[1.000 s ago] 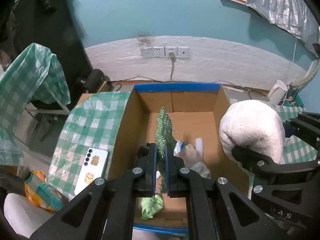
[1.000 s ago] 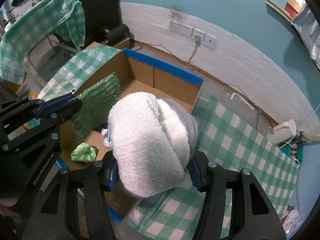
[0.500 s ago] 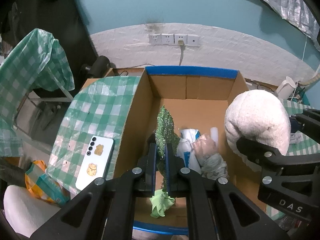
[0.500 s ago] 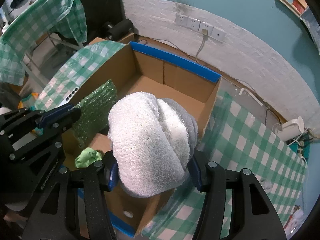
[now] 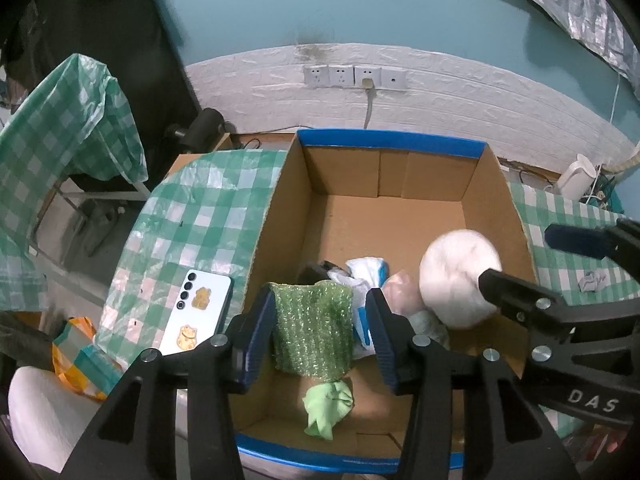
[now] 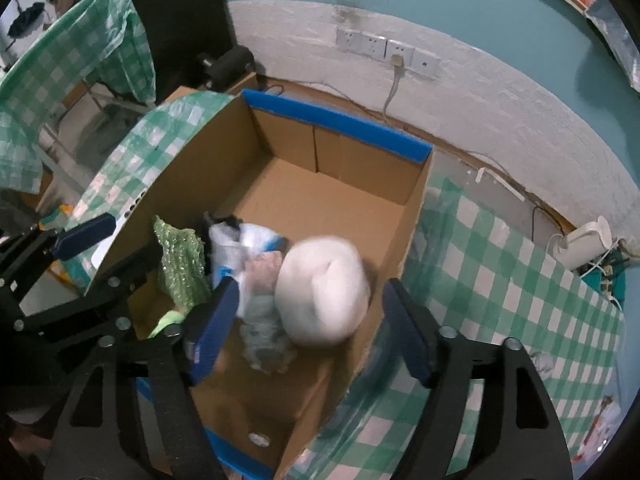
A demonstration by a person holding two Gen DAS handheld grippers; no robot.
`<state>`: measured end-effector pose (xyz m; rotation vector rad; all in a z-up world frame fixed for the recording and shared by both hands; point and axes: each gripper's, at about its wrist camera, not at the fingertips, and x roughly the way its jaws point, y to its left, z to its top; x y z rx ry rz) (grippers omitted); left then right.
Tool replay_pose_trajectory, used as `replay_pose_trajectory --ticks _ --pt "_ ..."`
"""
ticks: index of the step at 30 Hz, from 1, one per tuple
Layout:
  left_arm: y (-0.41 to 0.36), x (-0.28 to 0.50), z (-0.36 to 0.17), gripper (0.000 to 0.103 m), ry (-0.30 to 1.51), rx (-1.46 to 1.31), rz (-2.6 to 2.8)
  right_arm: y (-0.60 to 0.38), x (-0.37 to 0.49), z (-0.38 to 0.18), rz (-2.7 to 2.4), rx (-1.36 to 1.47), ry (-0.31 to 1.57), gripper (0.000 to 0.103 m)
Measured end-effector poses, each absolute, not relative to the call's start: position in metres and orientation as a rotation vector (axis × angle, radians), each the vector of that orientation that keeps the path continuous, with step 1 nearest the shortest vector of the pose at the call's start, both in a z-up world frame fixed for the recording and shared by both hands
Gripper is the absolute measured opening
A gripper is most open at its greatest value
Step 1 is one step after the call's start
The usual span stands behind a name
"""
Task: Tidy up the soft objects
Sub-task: 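Open both tools to drop the white ball and mesh pad into the box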
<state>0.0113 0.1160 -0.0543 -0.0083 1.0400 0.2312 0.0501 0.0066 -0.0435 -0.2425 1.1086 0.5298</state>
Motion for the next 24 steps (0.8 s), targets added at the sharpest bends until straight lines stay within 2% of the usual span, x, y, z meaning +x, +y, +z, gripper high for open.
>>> replay_pose_trajectory --ticks 24 --pt "0.084 0.019 -0.047 0.048 1.03 0.039 0.179 -0.042 0.061 -0.042 0.444 -0.178 1.122 0.077"
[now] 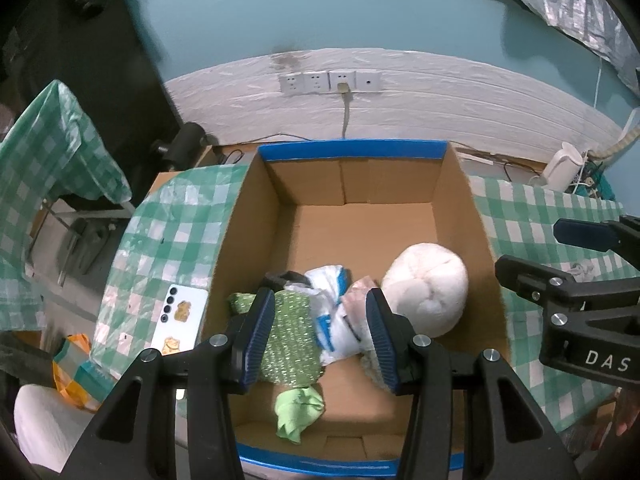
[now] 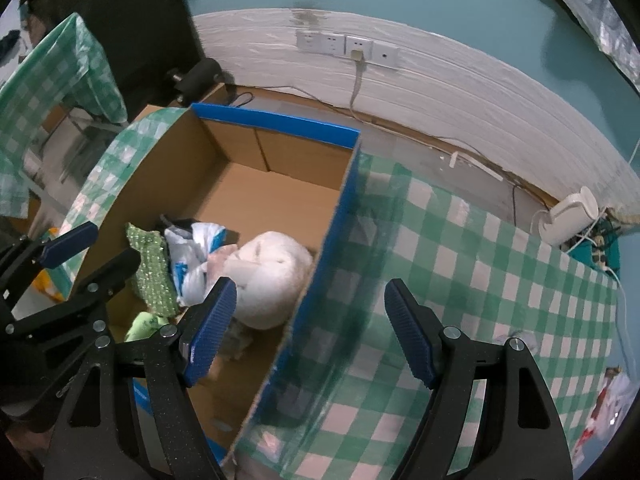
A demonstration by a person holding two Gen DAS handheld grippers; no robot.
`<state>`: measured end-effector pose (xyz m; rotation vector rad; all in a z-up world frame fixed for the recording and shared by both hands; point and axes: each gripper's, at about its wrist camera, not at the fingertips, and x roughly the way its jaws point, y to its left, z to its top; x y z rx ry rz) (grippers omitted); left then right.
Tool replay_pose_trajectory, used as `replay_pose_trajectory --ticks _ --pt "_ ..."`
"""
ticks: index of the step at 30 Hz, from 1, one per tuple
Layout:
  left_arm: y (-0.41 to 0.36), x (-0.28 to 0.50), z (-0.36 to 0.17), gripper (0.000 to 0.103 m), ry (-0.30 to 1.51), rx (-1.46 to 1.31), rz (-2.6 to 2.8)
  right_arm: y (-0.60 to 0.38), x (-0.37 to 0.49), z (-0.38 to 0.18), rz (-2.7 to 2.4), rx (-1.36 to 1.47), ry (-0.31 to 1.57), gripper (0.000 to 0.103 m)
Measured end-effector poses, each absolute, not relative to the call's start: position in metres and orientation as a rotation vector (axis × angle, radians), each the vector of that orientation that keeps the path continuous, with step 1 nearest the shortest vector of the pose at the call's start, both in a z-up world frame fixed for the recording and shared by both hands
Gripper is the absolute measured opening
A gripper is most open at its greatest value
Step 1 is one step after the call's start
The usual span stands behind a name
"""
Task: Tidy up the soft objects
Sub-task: 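Open both tools to drop the white ball and mesh pad into the box, then move both tools back over the table toward the grey sock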
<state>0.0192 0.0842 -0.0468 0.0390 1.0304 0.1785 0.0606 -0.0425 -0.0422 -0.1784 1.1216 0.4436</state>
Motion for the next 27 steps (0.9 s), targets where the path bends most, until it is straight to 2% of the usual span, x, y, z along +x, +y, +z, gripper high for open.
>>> replay_pose_trajectory --ticks 27 --pt "-0.005 0.039 -0.039 0.051 1.026 0.12 0.041 -0.144 0.058 -0.039 0.291 -0.094 1.13 0.078"
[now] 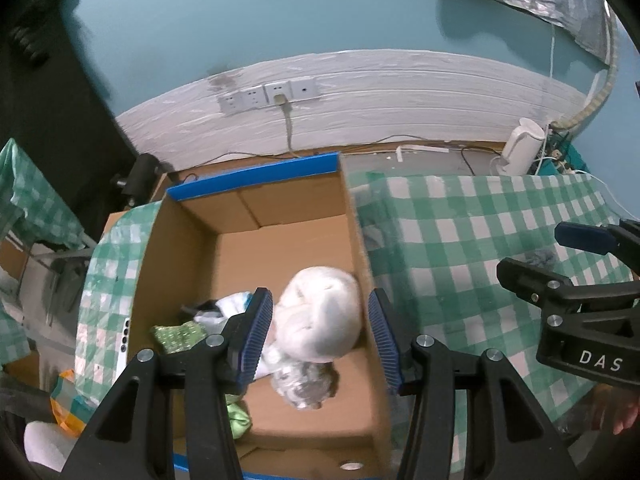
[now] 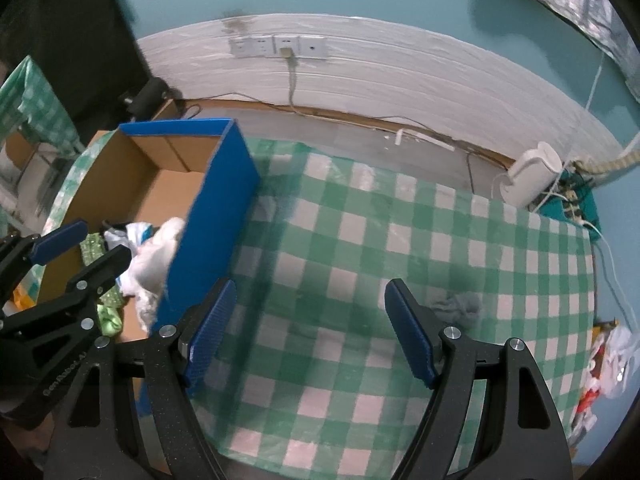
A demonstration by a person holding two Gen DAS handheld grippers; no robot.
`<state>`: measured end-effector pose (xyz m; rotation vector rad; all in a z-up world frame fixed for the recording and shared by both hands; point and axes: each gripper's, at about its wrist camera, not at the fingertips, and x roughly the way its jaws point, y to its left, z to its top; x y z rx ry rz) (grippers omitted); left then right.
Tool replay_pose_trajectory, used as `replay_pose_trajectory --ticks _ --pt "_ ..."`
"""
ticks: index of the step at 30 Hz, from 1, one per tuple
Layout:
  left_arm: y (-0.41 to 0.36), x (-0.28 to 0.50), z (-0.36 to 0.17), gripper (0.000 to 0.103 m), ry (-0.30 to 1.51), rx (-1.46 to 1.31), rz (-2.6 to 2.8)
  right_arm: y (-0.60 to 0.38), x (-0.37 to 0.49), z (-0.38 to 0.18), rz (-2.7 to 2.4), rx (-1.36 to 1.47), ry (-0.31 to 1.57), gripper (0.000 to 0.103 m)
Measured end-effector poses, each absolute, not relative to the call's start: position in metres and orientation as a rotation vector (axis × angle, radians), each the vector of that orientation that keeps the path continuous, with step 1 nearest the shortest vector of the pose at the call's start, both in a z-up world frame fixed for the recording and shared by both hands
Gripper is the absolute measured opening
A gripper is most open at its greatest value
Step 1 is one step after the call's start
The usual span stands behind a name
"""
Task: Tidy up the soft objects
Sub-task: 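Move both tools back over the table toward the grey sock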
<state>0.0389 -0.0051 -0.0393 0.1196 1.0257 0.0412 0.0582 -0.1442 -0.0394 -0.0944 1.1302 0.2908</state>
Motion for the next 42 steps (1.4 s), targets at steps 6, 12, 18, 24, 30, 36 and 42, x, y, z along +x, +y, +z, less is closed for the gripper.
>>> replay_pose_trajectory --ticks 6,12,18,24,30,36,42 --pt "-0.028 0.043 -0.04 0.051 1.025 0.143 0.008 -0.171 0.056 -0.042 0.255 -0.068 1.138 0.078" --pt "-0.045 0.045 -0.041 0.051 1.029 0.16 -0.014 -0.194 0.055 -0.042 0.227 -0.042 1.136 0.078" --pt "-0.06 0.047 -0.042 0.052 1.032 0.173 -0.031 -0.213 0.055 -0.046 0.202 -0.021 1.138 0.078" --pt "-0.072 0.051 -0.047 0.053 1.045 0.187 -0.04 -0.236 0.057 -0.054 0.166 0.002 1.154 0.078" --pt "-0.087 0.056 -0.053 0.054 1.062 0.194 -0.055 -0.258 0.062 -0.066 0.123 0.022 1.173 0.078" --pt "-0.099 0.061 -0.063 0.054 1.086 0.204 -0.07 -0.277 0.067 -0.081 0.079 0.041 1.204 0.078" --pt "-0.111 0.067 -0.073 0.061 1.107 0.208 -0.081 -0.289 0.075 -0.093 0.058 0.053 1.228 0.079"
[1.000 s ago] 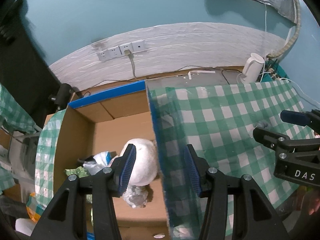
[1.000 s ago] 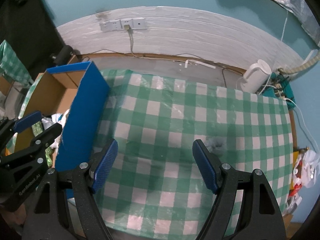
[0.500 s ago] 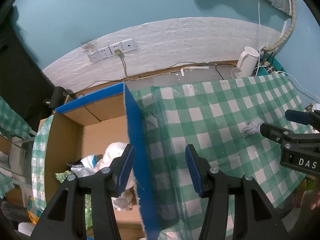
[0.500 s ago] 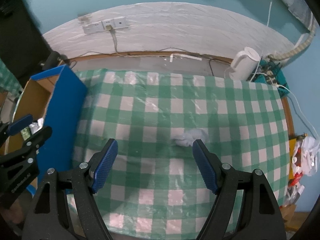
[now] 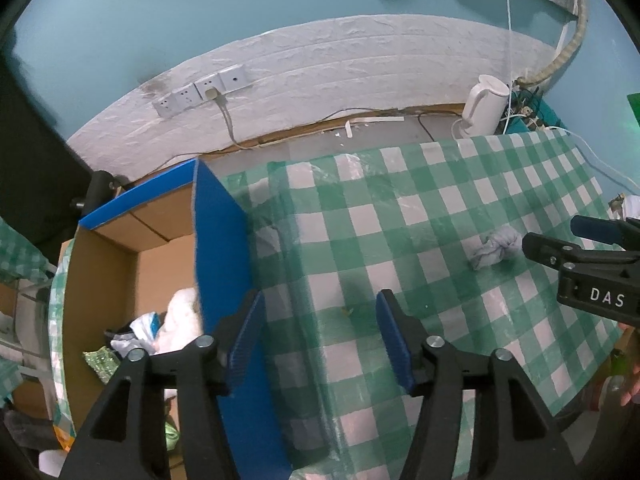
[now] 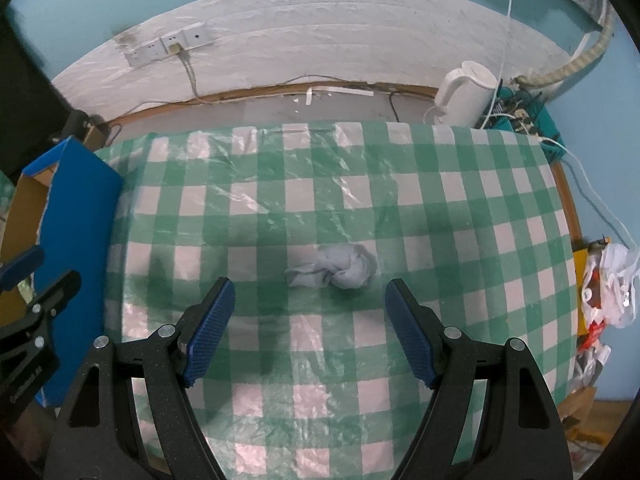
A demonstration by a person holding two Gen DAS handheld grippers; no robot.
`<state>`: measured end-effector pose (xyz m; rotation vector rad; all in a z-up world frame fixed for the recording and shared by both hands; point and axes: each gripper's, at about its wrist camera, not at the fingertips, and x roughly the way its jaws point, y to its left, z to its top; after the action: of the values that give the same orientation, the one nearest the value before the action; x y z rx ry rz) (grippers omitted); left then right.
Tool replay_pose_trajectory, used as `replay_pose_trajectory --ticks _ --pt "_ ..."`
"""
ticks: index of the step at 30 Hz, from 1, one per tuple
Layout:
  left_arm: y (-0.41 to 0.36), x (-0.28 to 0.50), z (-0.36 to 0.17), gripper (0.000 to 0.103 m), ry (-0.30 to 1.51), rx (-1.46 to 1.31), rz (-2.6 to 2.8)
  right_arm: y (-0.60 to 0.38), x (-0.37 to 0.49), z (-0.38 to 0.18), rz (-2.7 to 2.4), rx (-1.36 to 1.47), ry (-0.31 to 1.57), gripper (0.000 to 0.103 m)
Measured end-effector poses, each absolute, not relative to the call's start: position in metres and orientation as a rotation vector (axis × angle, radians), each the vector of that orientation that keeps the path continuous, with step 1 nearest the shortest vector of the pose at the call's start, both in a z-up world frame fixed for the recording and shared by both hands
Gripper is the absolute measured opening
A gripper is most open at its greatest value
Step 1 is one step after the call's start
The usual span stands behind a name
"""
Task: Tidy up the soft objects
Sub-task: 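Move both tools back over the table toward the grey sock, then lower the right tool over the grey sock and close its fingers on it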
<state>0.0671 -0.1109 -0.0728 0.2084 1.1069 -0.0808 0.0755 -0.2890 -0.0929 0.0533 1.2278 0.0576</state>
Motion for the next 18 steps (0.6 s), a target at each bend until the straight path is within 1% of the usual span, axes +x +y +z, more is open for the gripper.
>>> replay_pose_trajectory --ticks 2,8,18 --pt "-0.115 0.069 -0.077 0.061 1.11 0.211 -0.086 -0.293 0.079 -0.099 0.05 0.058 1.238 0.081" --pt "-0.127 0.075 -0.091 0.061 1.143 0.208 -0.104 -0.302 0.09 -0.118 0.036 0.089 1.27 0.081" --pt "-0.138 0.097 -0.116 0.066 1.197 0.156 -0.097 -0.311 0.107 -0.149 0.013 0.155 1.324 0.081"
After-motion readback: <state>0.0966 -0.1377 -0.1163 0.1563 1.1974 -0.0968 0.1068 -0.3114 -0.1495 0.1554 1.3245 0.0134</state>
